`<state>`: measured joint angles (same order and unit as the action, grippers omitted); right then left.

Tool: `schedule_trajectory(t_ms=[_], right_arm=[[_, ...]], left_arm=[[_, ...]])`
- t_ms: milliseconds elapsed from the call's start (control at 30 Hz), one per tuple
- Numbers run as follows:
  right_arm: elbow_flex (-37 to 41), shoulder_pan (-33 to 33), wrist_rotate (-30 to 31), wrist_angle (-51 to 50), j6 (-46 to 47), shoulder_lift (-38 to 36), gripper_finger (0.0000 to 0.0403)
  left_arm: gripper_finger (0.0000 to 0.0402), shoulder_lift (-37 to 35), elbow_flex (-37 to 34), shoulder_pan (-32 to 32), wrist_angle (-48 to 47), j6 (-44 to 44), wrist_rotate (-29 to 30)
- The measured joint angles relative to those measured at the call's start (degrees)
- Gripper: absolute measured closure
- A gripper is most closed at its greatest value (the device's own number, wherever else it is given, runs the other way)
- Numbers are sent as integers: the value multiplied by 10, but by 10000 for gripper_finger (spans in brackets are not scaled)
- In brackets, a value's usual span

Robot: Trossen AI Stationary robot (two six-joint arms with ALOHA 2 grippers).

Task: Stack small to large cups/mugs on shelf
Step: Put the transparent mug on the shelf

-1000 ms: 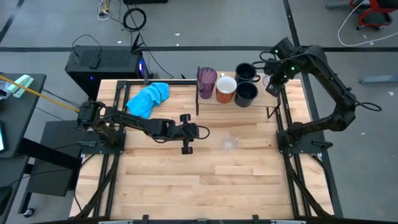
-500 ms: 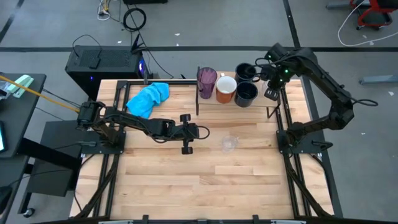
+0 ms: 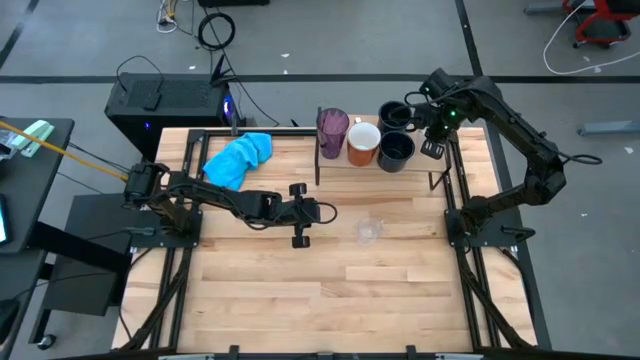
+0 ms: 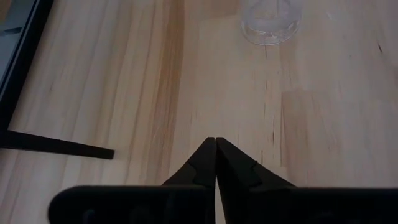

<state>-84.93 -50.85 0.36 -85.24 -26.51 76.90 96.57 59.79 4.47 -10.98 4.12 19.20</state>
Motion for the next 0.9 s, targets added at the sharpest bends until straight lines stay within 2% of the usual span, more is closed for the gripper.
schedule_trajectory(t_ms=[167,333,900], right_arm=[[0,0,0,13,-9,0,375],[0,0,0,18,-21,0,360],[-13,6,26,10,-6,0,271]], left_arm=[[377,0,0,0,0,0,0],[387,0,0,0,0,0,0],[384,0,0,0,0,0,0]])
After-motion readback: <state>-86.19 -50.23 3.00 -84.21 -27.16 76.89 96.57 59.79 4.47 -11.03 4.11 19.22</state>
